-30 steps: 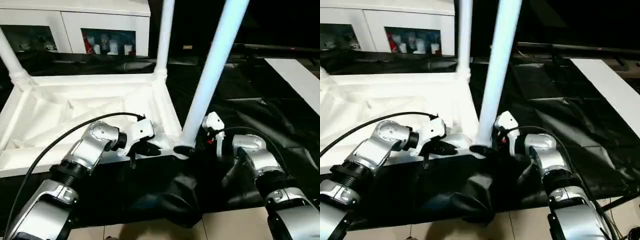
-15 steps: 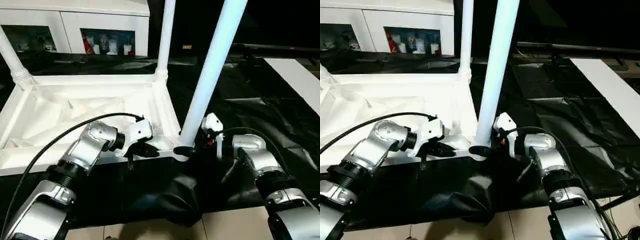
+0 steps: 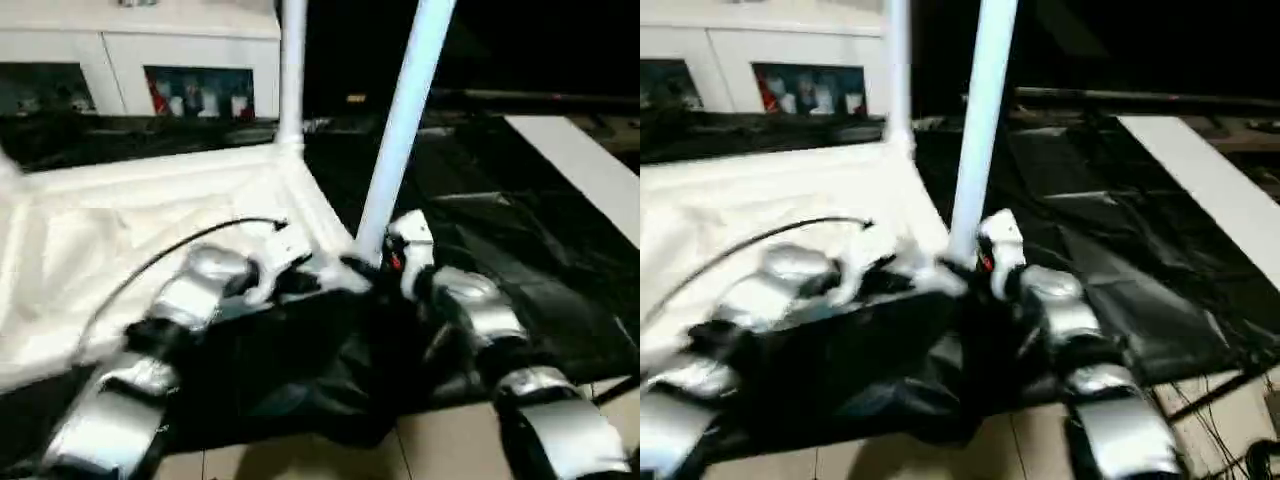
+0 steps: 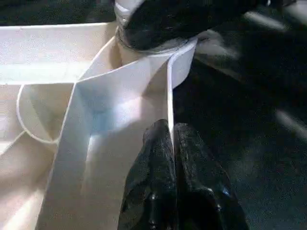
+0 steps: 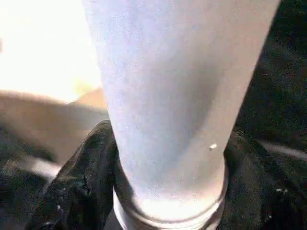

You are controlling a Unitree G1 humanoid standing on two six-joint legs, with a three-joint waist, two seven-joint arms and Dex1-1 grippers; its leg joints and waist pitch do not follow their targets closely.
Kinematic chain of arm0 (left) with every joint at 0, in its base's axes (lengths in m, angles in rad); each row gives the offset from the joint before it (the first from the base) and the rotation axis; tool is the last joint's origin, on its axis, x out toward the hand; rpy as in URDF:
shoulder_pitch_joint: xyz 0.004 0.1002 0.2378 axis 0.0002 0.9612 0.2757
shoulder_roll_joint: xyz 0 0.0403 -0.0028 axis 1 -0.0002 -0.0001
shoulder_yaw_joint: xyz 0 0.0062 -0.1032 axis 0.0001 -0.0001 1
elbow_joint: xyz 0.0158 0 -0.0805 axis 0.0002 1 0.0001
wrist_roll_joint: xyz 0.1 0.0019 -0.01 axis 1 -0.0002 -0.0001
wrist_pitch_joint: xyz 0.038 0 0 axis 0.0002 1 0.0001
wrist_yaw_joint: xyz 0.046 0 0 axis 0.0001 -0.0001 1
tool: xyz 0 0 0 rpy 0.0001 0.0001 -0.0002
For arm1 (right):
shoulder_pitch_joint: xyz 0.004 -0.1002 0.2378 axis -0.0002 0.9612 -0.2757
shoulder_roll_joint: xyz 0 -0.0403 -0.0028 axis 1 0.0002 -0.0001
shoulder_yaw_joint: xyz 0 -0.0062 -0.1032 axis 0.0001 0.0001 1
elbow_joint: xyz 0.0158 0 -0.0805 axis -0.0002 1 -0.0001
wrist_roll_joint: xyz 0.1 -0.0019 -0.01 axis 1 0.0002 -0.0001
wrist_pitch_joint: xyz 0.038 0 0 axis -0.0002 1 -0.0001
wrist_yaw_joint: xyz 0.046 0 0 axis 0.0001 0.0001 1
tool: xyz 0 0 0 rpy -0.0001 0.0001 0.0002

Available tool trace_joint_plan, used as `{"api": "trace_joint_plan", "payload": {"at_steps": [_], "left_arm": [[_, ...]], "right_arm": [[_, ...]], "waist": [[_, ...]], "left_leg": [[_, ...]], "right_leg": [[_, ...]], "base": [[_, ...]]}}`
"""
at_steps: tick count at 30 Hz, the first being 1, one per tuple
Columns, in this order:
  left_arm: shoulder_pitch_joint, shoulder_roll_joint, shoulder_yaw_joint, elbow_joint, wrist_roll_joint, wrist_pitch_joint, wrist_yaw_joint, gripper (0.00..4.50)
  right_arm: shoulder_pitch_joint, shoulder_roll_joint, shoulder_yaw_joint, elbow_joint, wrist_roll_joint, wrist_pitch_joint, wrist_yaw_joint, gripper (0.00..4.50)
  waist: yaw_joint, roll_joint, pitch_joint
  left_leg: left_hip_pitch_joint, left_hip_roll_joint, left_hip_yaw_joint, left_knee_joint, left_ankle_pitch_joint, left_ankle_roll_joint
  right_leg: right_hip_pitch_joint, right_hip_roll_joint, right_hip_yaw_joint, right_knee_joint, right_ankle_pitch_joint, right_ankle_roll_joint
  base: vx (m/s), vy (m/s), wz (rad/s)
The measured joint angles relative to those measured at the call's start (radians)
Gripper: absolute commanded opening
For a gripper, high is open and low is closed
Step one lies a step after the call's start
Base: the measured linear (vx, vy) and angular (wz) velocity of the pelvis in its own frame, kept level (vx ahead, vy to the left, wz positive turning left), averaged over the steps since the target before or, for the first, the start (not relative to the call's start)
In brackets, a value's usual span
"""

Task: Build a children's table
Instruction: Rotate leg to tighten

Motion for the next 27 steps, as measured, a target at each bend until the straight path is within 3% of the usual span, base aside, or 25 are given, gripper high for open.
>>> {"api": "trace_joint_plan", "payload": {"at_steps": [5, 12, 13, 15, 20, 23, 27], "left_arm": [[-0.058, -0.084, 0.012, 0.088, 0.007, 0.028, 0.149, 0.0], [-0.068, -0.086, 0.013, 0.104, 0.022, 0.016, 0.158, 0.0], [-0.068, -0.084, 0.013, 0.106, 0.021, 0.01, 0.152, 0.0], [-0.068, -0.076, 0.013, 0.106, 0.021, 0.002, 0.137, 0.0], [-0.048, -0.028, 0.012, 0.081, 0.019, -0.037, 0.073, 0.0], [-0.011, 0.019, 0.01, 0.027, 0.007, -0.067, -0.003, 0.0], [0.044, 0.098, -0.011, -0.064, -0.018, -0.105, -0.152, 0.0]], "right_arm": [[-0.057, 0.05, -0.037, 0.064, 0.009, 0.001, -0.232, 2.67], [-0.065, 0.058, -0.052, 0.082, 0.009, -0.019, -0.228, 2.67], [-0.064, 0.054, -0.063, 0.083, 0.01, -0.027, -0.201, 3.23], [-0.056, 0.05, -0.069, 0.083, 0.01, -0.041, -0.163, 3.37], [-0.042, 0.034, -0.055, 0.08, 0.012, -0.07, -0.045, 3.83], [-0.03, -0.002, -0.022, 0.065, 0.01, -0.074, 0.07, 4.15], [0.009, -0.089, 0.038, -0.014, 0.006, -0.05, 0.336, 4.15]], "waist": [[0.003, 0.001, -0.001], [0.01, 0.001, -0.001], [0.011, 0.001, -0.001], [0.014, 0.001, -0.001], [-0.002, 0.001, 0.0], [-0.003, 0.001, 0.0], [0.006, 0.003, 0.001]], "left_leg": [[-0.001, -0.001, 0.0, -0.002, 0.0, 0.0], [-0.002, 0.0, 0.0, -0.006, 0.0, 0.0], [-0.002, 0.0, 0.0, -0.006, 0.0, 0.0], [-0.002, 0.0, 0.0, -0.007, 0.0, 0.0], [-0.006, 0.001, 0.0, -0.009, 0.0, 0.0], [-0.007, 0.002, -0.001, -0.011, 0.0, 0.0], [-0.007, 0.003, -0.002, -0.013, 0.0, 0.001]], "right_leg": [[0.0, 0.0, 0.0, -0.001, 0.0, 0.0], [-0.001, 0.0, -0.001, -0.001, 0.0, 0.001], [-0.001, 0.0, -0.001, -0.002, 0.0, 0.001], [-0.001, 0.0, -0.001, -0.002, 0.0, 0.001], [-0.003, 0.002, -0.002, -0.002, 0.0, 0.001], [-0.006, 0.003, -0.003, -0.002, -0.001, 0.001], [-0.007, 0.003, -0.005, -0.002, -0.003, 0.001]], "base": [[0.0, 0.0, 0.0], [0.0, 0.0, 0.0], [0.0, 0.0, 0.0], [0.0, 0.0, 0.0], [0.0, 0.0, 0.0], [0.0, 0.0, 0.0], [0.0, 0.0, 0.0]]}}
